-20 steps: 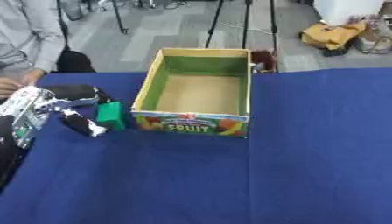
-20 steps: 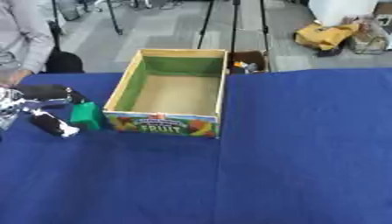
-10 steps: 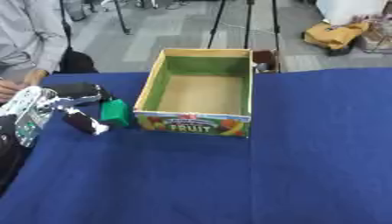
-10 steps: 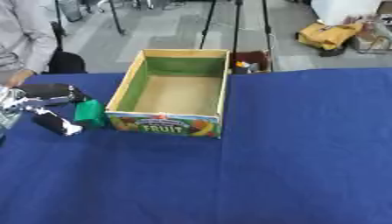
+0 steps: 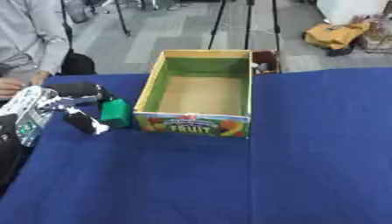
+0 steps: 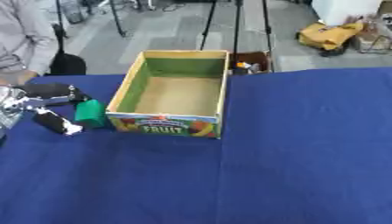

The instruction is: Pick up objects on the table and place them in the box.

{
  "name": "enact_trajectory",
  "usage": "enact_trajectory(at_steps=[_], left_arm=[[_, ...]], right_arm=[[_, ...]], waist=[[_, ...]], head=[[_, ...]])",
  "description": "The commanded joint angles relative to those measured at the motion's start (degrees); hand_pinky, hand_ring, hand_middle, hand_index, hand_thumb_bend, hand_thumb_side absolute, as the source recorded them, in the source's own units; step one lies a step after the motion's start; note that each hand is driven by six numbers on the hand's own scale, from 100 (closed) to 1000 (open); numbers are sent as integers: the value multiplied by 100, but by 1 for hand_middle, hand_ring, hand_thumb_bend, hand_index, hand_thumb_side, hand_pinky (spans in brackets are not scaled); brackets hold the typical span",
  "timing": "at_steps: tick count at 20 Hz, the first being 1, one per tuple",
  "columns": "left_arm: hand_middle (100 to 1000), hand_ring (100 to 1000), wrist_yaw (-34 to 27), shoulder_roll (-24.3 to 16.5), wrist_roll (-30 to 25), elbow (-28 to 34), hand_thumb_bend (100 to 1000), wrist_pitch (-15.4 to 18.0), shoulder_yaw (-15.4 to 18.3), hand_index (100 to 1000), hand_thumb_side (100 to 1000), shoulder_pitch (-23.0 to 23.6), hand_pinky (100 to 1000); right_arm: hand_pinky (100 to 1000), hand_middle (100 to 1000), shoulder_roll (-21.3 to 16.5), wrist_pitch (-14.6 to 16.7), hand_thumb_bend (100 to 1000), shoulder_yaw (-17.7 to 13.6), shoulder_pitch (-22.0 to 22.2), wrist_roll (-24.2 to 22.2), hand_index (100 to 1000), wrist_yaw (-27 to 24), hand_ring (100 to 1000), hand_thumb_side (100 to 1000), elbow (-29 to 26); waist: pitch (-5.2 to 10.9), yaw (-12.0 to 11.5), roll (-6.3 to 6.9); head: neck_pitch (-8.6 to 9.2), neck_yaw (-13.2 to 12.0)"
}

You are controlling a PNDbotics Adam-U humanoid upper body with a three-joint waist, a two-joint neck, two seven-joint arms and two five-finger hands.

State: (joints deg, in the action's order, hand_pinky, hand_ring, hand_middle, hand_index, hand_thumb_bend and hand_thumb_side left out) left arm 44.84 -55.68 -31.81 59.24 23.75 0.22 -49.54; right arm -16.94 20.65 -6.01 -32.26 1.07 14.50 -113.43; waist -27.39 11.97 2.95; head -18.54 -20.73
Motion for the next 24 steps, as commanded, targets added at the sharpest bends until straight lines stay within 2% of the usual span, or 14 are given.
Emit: enact_trajectory(at_steps=[1,4,16,24], left_arm=[[513,649,36,-339,57,96,100,-31,65,501,447,-107,744],[509,643,63,-366,96,108,100,-49,67,501,427,-106,740],[496,627,-155,-514,226,211,100,-100,65,480,403,-128,731],[483,614,-470,-468,224,373,100,-148,0,463,408,-382,723]], right_arm=[[865,574,-116,-11,100,-59,-36,29,816,17,915,1000,-116],[865,574,-121,-16,100,-63,-25,43,816,20,915,1000,-116],[865,579,-46,-64,100,-37,43,90,814,-16,913,1000,-116],[864,582,-3,-74,100,-7,28,113,813,-41,912,1000,-116]], waist=[[224,-9,12],[253,-22,28],[607,-60,99],[751,-42,150]], head=[[4,-3],[-3,14],[-108,29],[-169,-9]])
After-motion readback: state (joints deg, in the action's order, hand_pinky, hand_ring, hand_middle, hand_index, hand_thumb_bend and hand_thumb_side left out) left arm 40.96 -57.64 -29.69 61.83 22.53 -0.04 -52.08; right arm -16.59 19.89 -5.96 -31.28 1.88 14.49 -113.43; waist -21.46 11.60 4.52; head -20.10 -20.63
